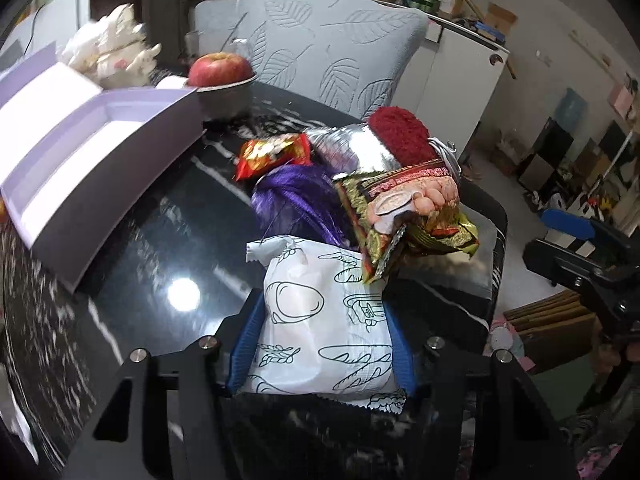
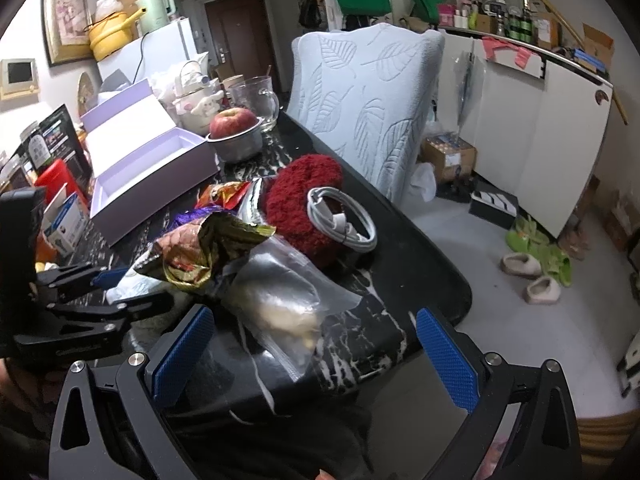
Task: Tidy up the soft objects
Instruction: 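Grasp the brown cereal snack bag with the right tool while the left lifts the white bag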
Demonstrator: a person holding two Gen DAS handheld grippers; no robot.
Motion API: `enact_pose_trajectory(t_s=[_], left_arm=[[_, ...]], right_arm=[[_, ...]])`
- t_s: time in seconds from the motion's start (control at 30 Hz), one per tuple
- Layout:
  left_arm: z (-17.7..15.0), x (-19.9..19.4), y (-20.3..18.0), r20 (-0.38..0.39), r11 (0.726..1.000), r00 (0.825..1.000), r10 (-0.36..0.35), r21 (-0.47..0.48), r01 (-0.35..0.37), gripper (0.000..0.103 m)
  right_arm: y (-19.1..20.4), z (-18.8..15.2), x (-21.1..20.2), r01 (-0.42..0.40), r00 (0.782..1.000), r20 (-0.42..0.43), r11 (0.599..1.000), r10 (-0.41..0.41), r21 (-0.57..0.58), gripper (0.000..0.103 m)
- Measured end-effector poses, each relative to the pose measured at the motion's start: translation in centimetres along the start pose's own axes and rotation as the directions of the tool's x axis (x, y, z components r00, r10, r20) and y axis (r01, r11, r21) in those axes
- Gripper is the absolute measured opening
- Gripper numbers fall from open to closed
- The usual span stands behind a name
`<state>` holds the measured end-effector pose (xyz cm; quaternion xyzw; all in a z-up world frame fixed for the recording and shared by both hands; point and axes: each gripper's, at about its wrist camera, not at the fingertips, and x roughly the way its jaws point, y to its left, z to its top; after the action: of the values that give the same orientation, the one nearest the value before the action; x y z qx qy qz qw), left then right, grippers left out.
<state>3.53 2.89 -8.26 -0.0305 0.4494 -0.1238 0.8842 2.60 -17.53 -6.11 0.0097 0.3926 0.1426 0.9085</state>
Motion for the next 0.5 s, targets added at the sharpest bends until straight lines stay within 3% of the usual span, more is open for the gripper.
enact_pose_trajectory(t_s=[0.27,0.5], left_arm=[[-2.5,-2.6,1.9,-0.008,0.994,1.000,0.030,-0.101,-0.031,0.056],[-4.3,-4.5,3.9,0.004,0.977,0.993,0.114,-0.180,-0.112,0.056]], right_arm=[[1.9,-0.1,0.8,-0.094,0.996,-0.012,0.995,0.093,-0.024,0.103],[4.8,-0.2,2.0,-0.181,0.983,-0.037,0.980,0.179,-0.077,0.103]])
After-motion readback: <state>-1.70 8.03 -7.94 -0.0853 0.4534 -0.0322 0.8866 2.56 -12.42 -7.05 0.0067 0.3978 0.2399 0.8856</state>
